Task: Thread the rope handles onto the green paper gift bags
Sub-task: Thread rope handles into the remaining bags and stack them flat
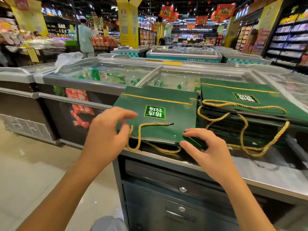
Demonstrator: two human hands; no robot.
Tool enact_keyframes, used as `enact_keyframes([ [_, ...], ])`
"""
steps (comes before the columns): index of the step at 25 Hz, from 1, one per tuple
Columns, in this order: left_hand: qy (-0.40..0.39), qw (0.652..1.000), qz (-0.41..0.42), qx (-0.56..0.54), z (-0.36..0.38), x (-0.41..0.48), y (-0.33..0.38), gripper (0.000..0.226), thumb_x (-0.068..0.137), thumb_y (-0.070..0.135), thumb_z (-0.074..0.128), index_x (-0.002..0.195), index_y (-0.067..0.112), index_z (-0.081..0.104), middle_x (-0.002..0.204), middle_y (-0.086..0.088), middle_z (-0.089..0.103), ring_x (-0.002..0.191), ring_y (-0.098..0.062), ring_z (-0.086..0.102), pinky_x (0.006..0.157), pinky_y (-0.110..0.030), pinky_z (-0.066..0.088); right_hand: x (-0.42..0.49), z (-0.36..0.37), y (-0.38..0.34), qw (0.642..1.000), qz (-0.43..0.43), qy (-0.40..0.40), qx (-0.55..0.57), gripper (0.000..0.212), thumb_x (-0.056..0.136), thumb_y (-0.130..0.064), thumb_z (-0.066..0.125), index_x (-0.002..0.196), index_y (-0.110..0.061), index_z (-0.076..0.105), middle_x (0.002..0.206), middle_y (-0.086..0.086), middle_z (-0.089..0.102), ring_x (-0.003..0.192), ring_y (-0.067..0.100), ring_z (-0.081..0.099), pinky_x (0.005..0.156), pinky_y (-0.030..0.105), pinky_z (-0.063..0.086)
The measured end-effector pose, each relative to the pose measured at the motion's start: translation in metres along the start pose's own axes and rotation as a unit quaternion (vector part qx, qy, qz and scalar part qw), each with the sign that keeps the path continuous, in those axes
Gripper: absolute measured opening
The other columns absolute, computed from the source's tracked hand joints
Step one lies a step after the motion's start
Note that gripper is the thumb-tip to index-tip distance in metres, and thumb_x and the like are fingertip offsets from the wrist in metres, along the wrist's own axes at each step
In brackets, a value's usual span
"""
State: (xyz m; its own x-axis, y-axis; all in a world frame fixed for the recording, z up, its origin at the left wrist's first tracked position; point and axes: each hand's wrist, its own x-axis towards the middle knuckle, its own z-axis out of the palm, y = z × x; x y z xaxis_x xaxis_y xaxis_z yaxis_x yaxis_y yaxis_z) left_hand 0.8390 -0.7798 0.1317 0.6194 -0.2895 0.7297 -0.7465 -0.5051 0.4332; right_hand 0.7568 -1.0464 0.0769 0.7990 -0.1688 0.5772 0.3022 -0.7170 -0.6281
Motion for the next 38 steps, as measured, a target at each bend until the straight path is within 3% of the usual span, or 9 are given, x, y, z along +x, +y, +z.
enact_keyframes([
  [2,-0.080,0.997,0.018,0.002,0.016,0.022,0.017,0.028,0.092,0.008,0.063,0.115,0.019,0.073,0.109,0.011,0.070,0.103,-0.006,0.063,0.096,-0.030,0.049,0.000,0.000,0.000,1.000,0.007,0.004,0.008,0.031,0.084,-0.046,0.072,0.108,-0.028,0.075,0.114,-0.024,0.068,0.115,-0.004,0.059,0.098,0.014,0.045],
  [8,-0.284,0.950,0.012,0.130,0.077,0.067,0.032,0.034,0.094,0.031,0.069,0.127,0.027,0.066,0.116,0.007,0.070,0.109,-0.017,0.062,0.097,-0.041,0.051,0.000,0.000,0.005,1.000,0.003,0.003,0.004,0.028,0.084,-0.041,0.075,0.107,-0.025,0.076,0.113,-0.019,0.070,0.113,-0.005,0.060,0.095,0.005,0.040],
  [13,-0.250,0.959,0.003,0.134,0.092,0.070,0.026,0.014,0.094,0.021,0.068,0.103,0.028,0.076,0.087,0.007,0.064,0.092,-0.021,0.060,0.080,-0.033,0.049,0.000,0.000,0.009,1.000,-0.006,0.009,0.008,0.028,0.084,-0.042,0.075,0.106,-0.024,0.076,0.112,-0.017,0.071,0.113,-0.003,0.060,0.098,0.015,0.045],
  [17,-0.241,0.964,0.028,0.110,0.084,0.068,0.027,0.018,0.099,0.016,0.061,0.104,0.024,0.076,0.078,0.015,0.054,0.080,-0.013,0.051,0.074,-0.027,0.037,0.001,-0.001,0.010,1.000,0.003,0.013,0.026,0.026,0.085,-0.040,0.076,0.106,-0.025,0.076,0.112,-0.017,0.071,0.114,-0.002,0.061,0.100,0.018,0.046],
  [22,-0.251,0.967,0.034,0.035,0.069,0.063,0.030,0.018,0.102,0.014,0.053,0.097,0.023,0.068,0.096,0.003,0.063,0.082,-0.010,0.064,0.077,-0.028,0.050,0.001,-0.001,0.009,0.999,0.005,0.017,0.027,0.024,0.087,-0.038,0.076,0.106,-0.025,0.076,0.111,-0.020,0.071,0.113,-0.003,0.061,0.100,0.019,0.046],
  [25,-0.282,0.959,0.033,-0.020,0.066,0.057,0.031,0.012,0.099,0.013,0.061,0.098,0.020,0.070,0.092,0.004,0.071,0.078,-0.006,0.067,0.076,-0.024,0.054,0.001,-0.001,0.009,0.999,0.007,0.016,0.027,0.025,0.087,-0.040,0.075,0.107,-0.025,0.076,0.112,-0.020,0.071,0.113,-0.003,0.061,0.101,0.019,0.046],
  [30,-0.281,0.957,0.062,-0.031,0.060,0.056,0.029,0.009,0.096,0.012,0.066,0.095,0.019,0.071,0.087,0.006,0.072,0.079,-0.006,0.067,0.077,-0.027,0.054,0.000,-0.003,0.008,0.999,0.012,0.013,0.032,0.025,0.088,-0.040,0.073,0.108,-0.026,0.076,0.112,-0.020,0.071,0.114,-0.003,0.061,0.102,0.026,0.048],
  [34,-0.281,0.954,0.105,-0.010,0.060,0.052,0.029,0.010,0.096,0.009,0.064,0.096,0.015,0.071,0.085,0.015,0.067,0.081,-0.003,0.063,0.072,-0.013,0.046,0.001,-0.003,0.008,0.999,0.015,0.013,0.031,0.023,0.089,-0.039,0.073,0.108,-0.026,0.076,0.113,-0.019,0.071,0.115,-0.002,0.061,0.103,0.028,0.047],
  [38,-0.273,0.947,0.168,0.025,0.063,0.052,0.029,0.011,0.097,0.009,0.063,0.098,0.014,0.072,0.091,0.007,0.070,0.083,-0.010,0.062,0.080,-0.027,0.049,0.001,-0.002,0.007,0.999,0.017,0.012,0.031,0.024,0.090,-0.039,0.073,0.109,-0.026,0.076,0.113,-0.019,0.071,0.115,-0.001,0.061,0.104,0.031,0.048],
])
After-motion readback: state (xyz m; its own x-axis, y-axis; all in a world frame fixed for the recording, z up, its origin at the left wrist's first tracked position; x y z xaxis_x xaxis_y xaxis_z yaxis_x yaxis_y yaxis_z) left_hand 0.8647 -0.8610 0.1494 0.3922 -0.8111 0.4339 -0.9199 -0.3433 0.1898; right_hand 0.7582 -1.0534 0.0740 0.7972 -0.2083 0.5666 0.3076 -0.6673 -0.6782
